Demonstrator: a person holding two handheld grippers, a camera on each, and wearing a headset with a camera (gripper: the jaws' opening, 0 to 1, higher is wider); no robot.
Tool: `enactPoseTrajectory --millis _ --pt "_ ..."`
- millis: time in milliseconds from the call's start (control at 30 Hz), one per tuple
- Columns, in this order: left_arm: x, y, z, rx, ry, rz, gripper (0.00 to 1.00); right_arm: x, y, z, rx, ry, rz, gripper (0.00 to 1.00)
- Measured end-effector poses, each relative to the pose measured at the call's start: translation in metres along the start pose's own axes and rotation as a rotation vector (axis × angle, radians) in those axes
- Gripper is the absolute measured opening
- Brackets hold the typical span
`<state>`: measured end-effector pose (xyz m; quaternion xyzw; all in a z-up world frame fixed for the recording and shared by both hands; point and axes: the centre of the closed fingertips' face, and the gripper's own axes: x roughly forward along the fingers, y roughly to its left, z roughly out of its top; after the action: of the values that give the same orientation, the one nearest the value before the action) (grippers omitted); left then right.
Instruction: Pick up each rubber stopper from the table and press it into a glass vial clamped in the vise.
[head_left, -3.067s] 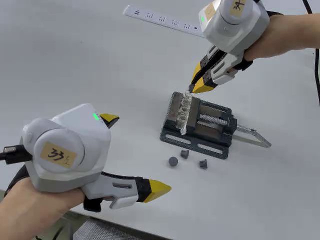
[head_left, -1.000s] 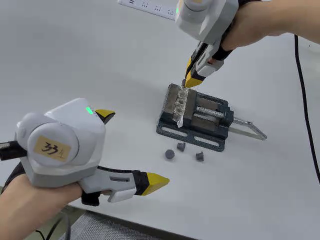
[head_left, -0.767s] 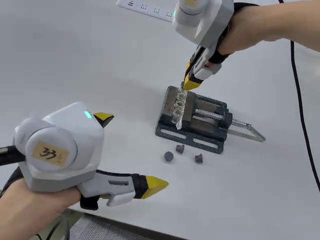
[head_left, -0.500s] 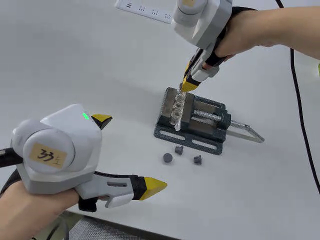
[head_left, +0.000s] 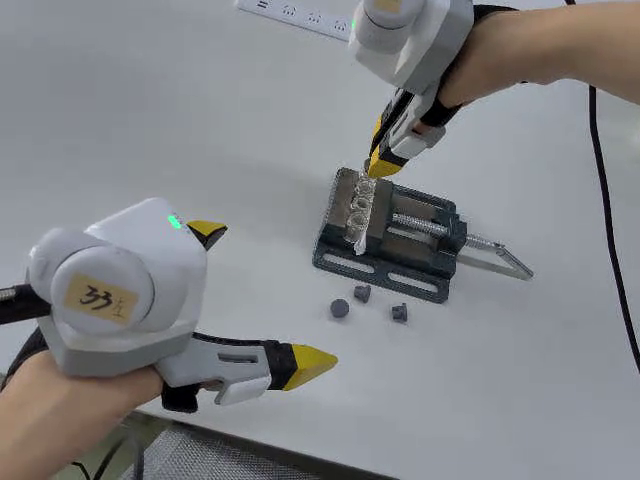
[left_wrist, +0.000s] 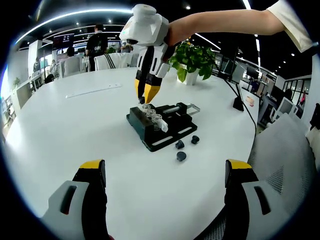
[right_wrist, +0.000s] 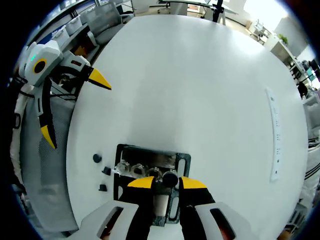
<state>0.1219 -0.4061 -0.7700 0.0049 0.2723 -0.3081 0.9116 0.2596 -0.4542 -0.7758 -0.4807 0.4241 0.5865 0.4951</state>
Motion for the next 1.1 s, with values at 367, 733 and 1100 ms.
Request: enactPoseTrajectory --millis 367,733,1100 --pt "0.003 0.002 -0.001 -0.009 0.001 0.000 0.99 -0.023 -0.008 0.002 -0.071 -0.028 0.032 0.18" --pt "0.004 0.007 0.000 -0.014 -0.005 0.010 0.99 -0.014 -0.018 0.002 -0.170 0.000 0.066 0.07" --pt "0.004 0.007 -0.002 -0.025 0.002 0.011 0.99 -0.009 -0.020 -0.001 -0.151 -0.003 0.086 0.00"
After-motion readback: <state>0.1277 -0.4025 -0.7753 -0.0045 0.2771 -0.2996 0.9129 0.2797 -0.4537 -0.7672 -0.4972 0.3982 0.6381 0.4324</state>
